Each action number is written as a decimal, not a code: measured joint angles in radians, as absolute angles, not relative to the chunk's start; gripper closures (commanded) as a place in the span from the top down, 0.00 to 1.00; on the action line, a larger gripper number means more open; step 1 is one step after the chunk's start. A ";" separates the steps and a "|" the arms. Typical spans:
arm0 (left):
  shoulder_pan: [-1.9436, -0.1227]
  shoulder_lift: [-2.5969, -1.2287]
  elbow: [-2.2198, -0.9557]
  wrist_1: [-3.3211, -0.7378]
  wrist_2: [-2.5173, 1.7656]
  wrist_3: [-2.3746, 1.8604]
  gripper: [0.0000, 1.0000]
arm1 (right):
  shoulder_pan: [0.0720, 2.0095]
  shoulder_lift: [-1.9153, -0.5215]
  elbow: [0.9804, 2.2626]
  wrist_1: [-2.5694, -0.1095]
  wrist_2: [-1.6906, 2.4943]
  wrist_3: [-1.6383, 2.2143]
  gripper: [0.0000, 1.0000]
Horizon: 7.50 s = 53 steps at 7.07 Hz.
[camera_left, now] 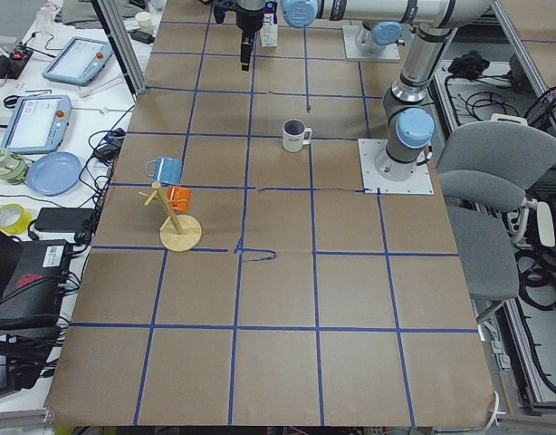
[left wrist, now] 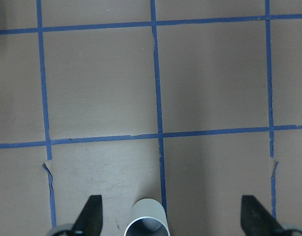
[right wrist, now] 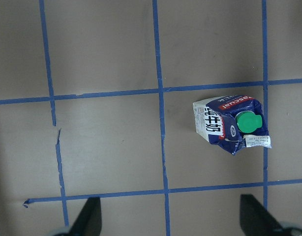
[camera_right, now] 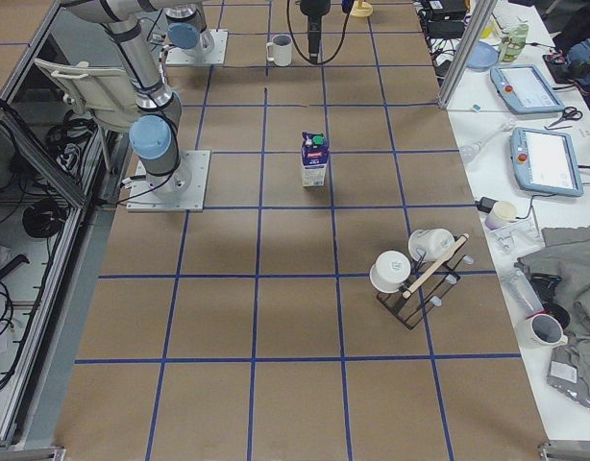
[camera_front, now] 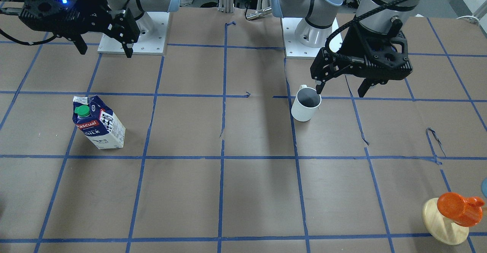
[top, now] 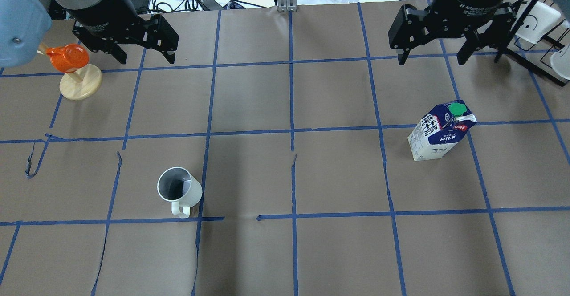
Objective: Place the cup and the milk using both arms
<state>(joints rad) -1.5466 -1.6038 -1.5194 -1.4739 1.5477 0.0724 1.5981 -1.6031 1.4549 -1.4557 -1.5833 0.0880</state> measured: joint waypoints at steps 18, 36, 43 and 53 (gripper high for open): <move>-1.542 -1.599 -1.541 -1.476 1.547 0.073 1.00 | 1.608 -1.602 1.460 -1.465 -1.584 0.089 1.00; -1.424 -1.537 -2.237 -1.076 1.604 0.148 0.45 | 1.608 -1.599 1.467 -1.465 -1.585 0.084 1.00; -1.434 -1.568 -2.205 -0.982 1.527 0.123 0.00 | 1.609 -1.597 1.463 -1.465 -1.583 0.086 1.00; -1.776 -2.121 -1.448 -1.022 1.482 -0.263 0.00 | 1.598 -1.585 1.460 -1.463 -1.588 0.085 1.00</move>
<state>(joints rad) -1.7764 -2.1210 -1.4484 -1.0215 1.4821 -0.2628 1.5983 -1.5849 1.4598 -1.4627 -1.5883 0.0852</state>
